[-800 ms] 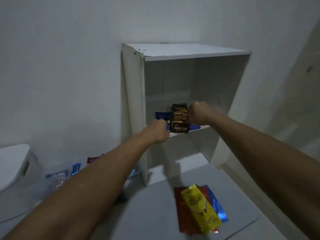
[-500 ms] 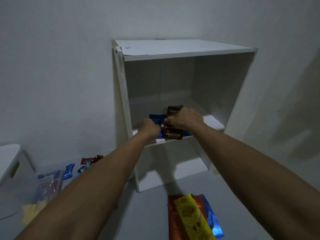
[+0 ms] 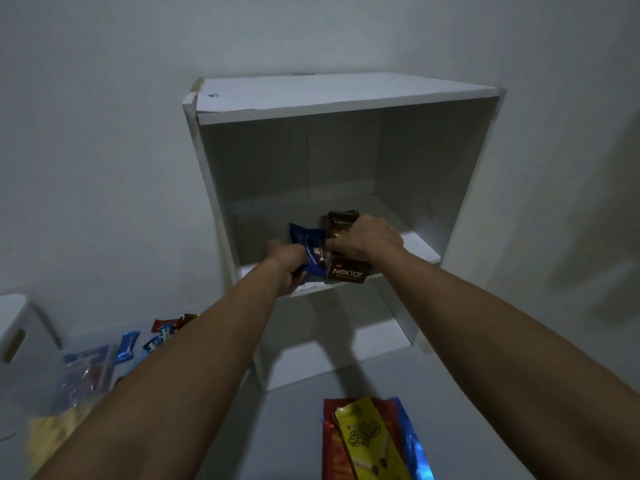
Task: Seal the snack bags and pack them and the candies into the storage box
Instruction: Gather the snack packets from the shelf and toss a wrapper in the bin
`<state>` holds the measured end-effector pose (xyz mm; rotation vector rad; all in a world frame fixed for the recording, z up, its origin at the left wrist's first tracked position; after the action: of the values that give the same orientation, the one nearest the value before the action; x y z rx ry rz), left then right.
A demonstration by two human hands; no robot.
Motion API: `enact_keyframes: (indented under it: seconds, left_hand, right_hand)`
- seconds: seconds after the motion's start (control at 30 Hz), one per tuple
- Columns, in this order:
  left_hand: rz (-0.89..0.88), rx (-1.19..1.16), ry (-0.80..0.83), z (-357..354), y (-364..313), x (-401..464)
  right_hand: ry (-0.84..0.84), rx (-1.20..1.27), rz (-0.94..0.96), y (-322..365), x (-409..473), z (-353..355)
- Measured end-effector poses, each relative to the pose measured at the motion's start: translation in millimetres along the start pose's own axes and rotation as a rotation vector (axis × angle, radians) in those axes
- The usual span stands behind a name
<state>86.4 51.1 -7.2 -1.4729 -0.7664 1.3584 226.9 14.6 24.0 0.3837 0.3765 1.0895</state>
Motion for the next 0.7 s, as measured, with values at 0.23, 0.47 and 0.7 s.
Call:
enact_keyframes:
  seconds: [0.23,0.47,0.7]
  left_hand:
    - [-0.103,0.104,-0.015,-1,-7,-8]
    - [-0.166,0.116,0.122,-1,-5,-40]
    - [-0.221,0.175,0.250,-9,25,-88]
  right_hand:
    - [-0.018,0.085,-0.054,-24,-28,28]
    - [-0.116,0.139,-0.208,-46,-98,48]
    - [-0.230,0.154,-0.372,-70,-191,43]
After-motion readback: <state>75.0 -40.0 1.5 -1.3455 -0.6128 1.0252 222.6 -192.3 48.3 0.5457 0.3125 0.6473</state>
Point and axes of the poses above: each hand's wrist, its own x-axis towards the middle knuckle, its own z-axis out of the back of the hand, y = z × x, the point moved 1 cm from there along x, towards the middle knuckle, and after that the axes turned 5 degrees about y, right-handed, at the moved point
